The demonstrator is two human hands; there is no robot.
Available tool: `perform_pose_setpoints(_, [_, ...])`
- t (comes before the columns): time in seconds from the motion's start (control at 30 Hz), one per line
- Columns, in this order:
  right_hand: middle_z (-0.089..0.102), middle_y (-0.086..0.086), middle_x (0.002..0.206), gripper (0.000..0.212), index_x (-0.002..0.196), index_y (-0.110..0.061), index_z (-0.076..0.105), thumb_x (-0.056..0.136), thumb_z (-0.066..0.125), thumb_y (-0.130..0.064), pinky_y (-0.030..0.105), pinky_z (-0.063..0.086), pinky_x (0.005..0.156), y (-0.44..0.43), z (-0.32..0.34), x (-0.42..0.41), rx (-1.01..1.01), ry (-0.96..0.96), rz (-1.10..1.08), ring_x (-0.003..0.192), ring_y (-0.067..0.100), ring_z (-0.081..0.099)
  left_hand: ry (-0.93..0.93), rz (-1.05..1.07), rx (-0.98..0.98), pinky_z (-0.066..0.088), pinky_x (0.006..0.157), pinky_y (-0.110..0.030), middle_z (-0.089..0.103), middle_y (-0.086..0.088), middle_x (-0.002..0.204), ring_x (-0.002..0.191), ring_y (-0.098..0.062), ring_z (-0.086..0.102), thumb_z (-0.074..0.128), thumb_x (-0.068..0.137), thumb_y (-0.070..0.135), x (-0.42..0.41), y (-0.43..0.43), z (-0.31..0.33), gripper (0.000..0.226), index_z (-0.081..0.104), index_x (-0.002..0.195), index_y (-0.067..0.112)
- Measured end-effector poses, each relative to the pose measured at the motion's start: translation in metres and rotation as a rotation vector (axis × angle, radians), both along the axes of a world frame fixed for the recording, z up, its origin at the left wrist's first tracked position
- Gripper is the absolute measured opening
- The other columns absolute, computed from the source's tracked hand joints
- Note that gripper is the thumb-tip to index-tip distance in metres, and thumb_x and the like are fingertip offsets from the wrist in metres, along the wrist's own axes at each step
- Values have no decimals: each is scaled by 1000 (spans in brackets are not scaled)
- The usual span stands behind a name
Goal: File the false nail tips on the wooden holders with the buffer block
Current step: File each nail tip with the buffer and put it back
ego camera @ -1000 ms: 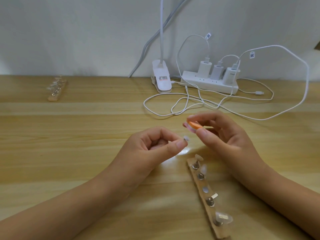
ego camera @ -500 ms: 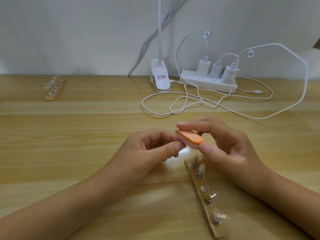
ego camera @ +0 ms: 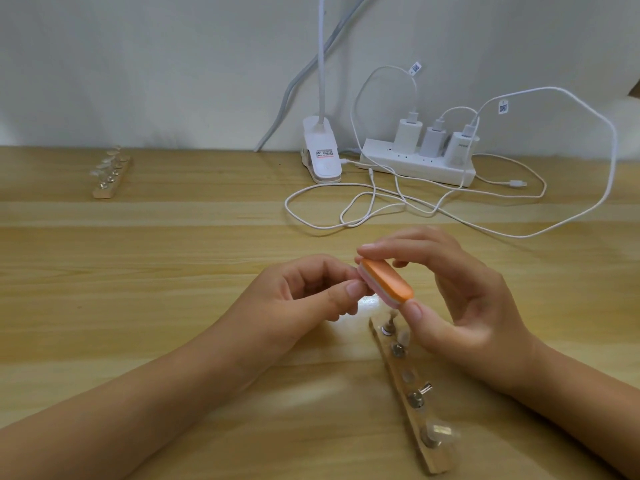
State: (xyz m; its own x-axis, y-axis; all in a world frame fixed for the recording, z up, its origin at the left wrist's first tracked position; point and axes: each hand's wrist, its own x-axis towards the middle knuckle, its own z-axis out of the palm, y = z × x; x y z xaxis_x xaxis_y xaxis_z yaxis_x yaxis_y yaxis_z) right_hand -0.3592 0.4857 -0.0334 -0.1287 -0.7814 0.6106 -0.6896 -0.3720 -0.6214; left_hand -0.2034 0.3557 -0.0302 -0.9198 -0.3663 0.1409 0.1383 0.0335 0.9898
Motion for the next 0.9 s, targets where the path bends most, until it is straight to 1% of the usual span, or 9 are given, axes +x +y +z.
perform_pose_setpoints(0.13, [65, 2, 118, 39, 121, -24, 61, 82, 55, -21, 30, 44, 92, -5, -1, 3, 54, -47, -10, 112, 25, 56, -10, -78, -64, 46, 71, -14, 68, 5, 78, 78, -6, 60, 64, 81, 17, 0, 3, 1, 10, 72, 78, 23])
perform_pose_setpoints(0.27, [66, 5, 116, 38, 120, -18, 61, 83, 53, -19, 39, 46, 90, -2, 0, 1, 11, -55, -4, 110, 31, 57, 9, -34, 34, 44, 65, -11, 65, 11, 70, 67, 0, 57, 63, 81, 19, -1, -1, 1, 10, 72, 84, 18])
perform_pose_setpoints(0.33, [66, 5, 117, 39, 121, -17, 61, 83, 54, -18, 43, 46, 88, -1, 0, 0, -2, -33, -12, 109, 32, 58, 10, -31, 46, 44, 65, -11, 65, 12, 70, 67, 0, 57, 62, 82, 19, -1, -1, 1, 10, 72, 82, 20])
perform_pose_setpoints(0.43, [65, 5, 118, 39, 122, -19, 60, 83, 55, -19, 39, 46, 90, -3, -1, 1, 20, -34, -13, 112, 32, 57, -7, -96, -22, 45, 69, -11, 66, 11, 72, 74, -1, 59, 64, 82, 18, 0, 3, 1, 14, 73, 77, 27])
perform_pose_setpoints(0.5, [65, 6, 118, 38, 121, -19, 60, 83, 55, -19, 39, 46, 91, -3, -1, 1, 24, -55, -6, 112, 32, 57, 2, -87, -4, 44, 67, -11, 65, 12, 70, 71, 0, 58, 63, 81, 19, -1, 2, 1, 13, 73, 76, 26])
perform_pose_setpoints(0.6, [66, 5, 117, 38, 121, -17, 60, 84, 55, -19, 43, 46, 89, -2, -1, 0, 9, -73, -4, 110, 32, 58, 4, -34, 37, 43, 63, -10, 64, 13, 68, 66, 1, 57, 63, 81, 20, -1, -1, 1, 11, 74, 78, 23])
perform_pose_setpoints(0.73, [66, 4, 117, 38, 121, -18, 61, 84, 56, -19, 39, 46, 89, -4, -2, 3, 21, -81, 15, 110, 31, 57, -18, -98, -17, 44, 65, -11, 63, 12, 68, 67, 0, 56, 64, 82, 20, 0, 1, 1, 11, 74, 80, 24])
perform_pose_setpoints(0.83, [65, 6, 118, 39, 123, -18, 60, 83, 57, -19, 38, 46, 89, -4, -1, 3, 11, -101, 11, 111, 33, 57, -14, -55, 61, 43, 63, -12, 63, 11, 68, 66, -1, 55, 63, 82, 22, -1, -3, 0, 12, 75, 82, 20])
perform_pose_setpoints(0.9, [65, 7, 118, 40, 124, -19, 59, 84, 59, -19, 37, 46, 89, -3, -1, 2, 14, -91, 2, 112, 33, 57, -15, -83, 32, 44, 64, -12, 63, 12, 69, 66, 0, 55, 62, 83, 19, -1, -3, 0, 13, 74, 81, 22])
